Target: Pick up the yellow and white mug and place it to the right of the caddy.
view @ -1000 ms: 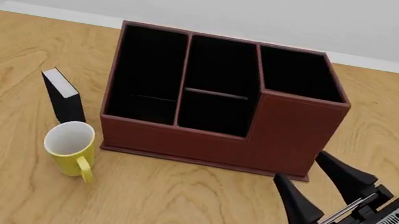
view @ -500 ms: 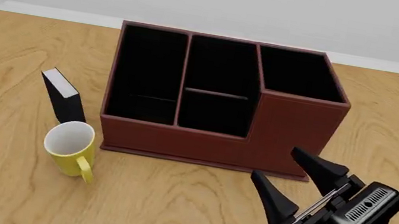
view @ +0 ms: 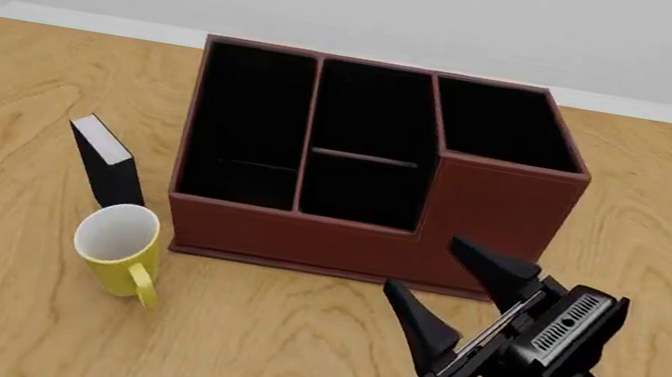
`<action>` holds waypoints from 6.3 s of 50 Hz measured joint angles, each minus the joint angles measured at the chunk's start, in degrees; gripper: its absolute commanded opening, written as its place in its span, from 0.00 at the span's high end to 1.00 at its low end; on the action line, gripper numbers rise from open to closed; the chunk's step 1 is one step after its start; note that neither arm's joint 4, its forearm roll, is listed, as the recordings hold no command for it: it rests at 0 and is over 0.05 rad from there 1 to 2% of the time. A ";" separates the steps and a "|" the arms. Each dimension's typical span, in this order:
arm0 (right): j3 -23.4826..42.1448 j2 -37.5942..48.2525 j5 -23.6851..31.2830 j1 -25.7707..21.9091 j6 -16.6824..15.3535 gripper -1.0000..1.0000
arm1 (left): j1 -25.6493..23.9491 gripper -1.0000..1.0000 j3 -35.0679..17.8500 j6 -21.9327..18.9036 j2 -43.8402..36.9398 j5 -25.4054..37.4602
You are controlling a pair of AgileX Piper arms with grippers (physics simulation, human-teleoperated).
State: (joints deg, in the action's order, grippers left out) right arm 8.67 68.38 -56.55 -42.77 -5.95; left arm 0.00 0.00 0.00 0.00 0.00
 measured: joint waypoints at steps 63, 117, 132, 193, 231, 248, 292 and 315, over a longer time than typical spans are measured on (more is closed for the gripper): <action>11.96 21.53 -7.09 -6.91 -1.06 0.00 | 0.00 0.00 0.00 0.00 0.00 0.00; 28.73 37.88 -4.72 -14.24 -1.59 0.00 | 0.00 0.00 0.00 0.00 0.00 0.00; 31.94 40.75 -3.81 -15.30 -2.00 0.00 | 0.00 0.00 0.00 0.00 0.00 0.00; 41.01 47.89 -0.07 -17.39 -3.03 0.00 | 0.00 0.00 0.00 0.00 0.00 0.00; 44.61 51.79 0.86 -18.11 -2.14 0.00 | 0.00 0.00 0.00 0.00 0.00 0.00; 46.80 53.65 1.58 -18.39 -1.62 0.00 | 0.00 0.00 0.00 0.00 0.00 0.00; 50.49 57.30 3.06 -19.00 -0.67 0.00 | 0.00 0.00 0.00 0.00 0.00 0.00; 50.69 58.00 2.75 -19.00 -0.06 1.00 | 0.00 0.00 0.00 0.00 0.00 0.00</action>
State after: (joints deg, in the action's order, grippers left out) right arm 59.36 126.38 -53.81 -61.77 -6.01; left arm 0.00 0.00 0.00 0.00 0.00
